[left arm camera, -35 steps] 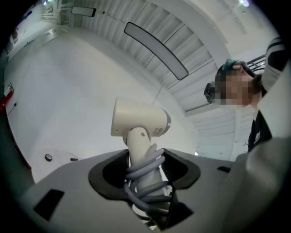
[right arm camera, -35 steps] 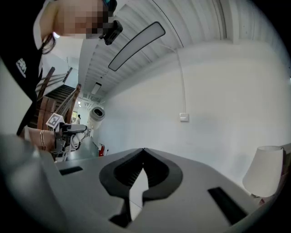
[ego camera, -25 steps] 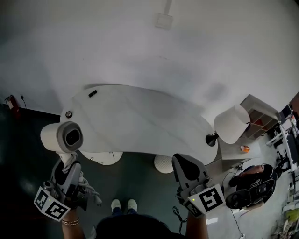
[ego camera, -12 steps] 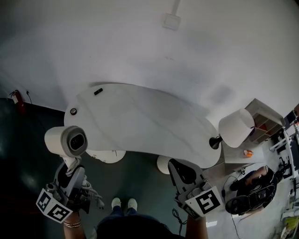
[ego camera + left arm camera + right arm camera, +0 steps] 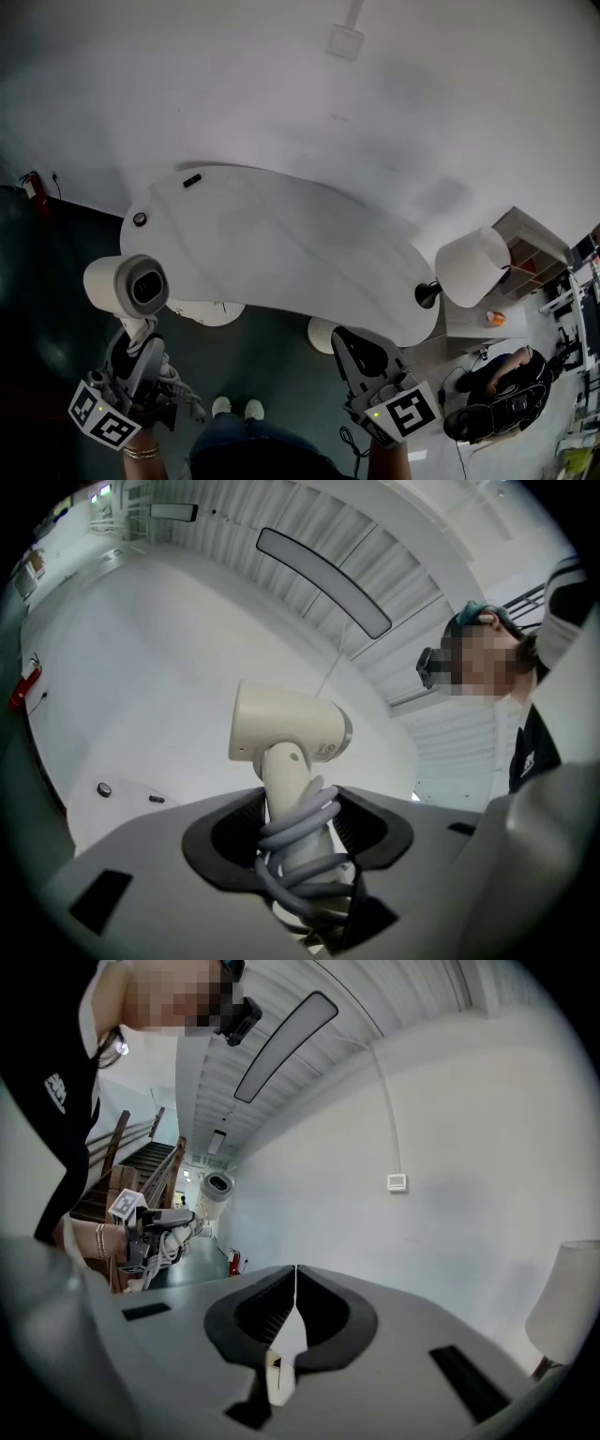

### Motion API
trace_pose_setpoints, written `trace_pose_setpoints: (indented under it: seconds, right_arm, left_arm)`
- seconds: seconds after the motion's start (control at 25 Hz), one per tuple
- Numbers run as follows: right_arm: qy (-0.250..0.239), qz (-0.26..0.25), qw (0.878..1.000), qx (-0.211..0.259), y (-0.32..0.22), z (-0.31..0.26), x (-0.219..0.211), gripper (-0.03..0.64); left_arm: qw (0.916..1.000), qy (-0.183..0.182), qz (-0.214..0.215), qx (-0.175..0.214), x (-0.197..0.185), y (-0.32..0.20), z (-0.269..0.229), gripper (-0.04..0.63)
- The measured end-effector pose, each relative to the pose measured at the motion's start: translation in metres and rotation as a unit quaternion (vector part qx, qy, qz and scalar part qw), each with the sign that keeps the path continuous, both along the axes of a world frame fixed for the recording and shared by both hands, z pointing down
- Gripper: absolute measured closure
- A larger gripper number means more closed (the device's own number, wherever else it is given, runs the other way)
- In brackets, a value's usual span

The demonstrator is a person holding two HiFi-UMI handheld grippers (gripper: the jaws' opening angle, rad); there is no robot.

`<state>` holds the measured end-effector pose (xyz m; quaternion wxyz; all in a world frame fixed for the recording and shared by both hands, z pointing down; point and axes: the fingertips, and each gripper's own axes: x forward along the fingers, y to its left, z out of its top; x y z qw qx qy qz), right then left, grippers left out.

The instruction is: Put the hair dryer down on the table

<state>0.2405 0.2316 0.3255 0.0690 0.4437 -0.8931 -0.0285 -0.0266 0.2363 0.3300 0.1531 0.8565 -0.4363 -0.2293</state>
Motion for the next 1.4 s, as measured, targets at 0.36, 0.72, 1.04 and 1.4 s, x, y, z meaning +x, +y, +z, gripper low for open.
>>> trace_pose_setpoints:
  seconds: [0.36,0.72,1.04,1.4]
  right_arm:
    - [-0.007,-0.007,1.0,-0.013,-0.007,0.004,-0.003,0.597]
    - [-0.002,-0.023,1.0,-0.011,-0.016,0.012,-0.008,0.597]
    - [-0.01,-0.006,1.0,-0.004,-0.08,-0.008,-0.037,0.597]
    - [-0.011,0.018,1.0,0.002,-0.127,-0.024,-0.065,0.597]
  left_arm:
    - [0.9999,0.006,-0.002,-0.009,-0.001,0.0,0.0,0.362]
    - [0.9997,0.011,-0.019,-0.012,-0.01,-0.006,0.012,0.362]
    - [0.9996,0.023,0.005,-0.016,-0.031,-0.078,0.001,0.362]
    - [0.9993,0.017,0.032,-0.008,-0.057,-0.138,-0.017,0.362]
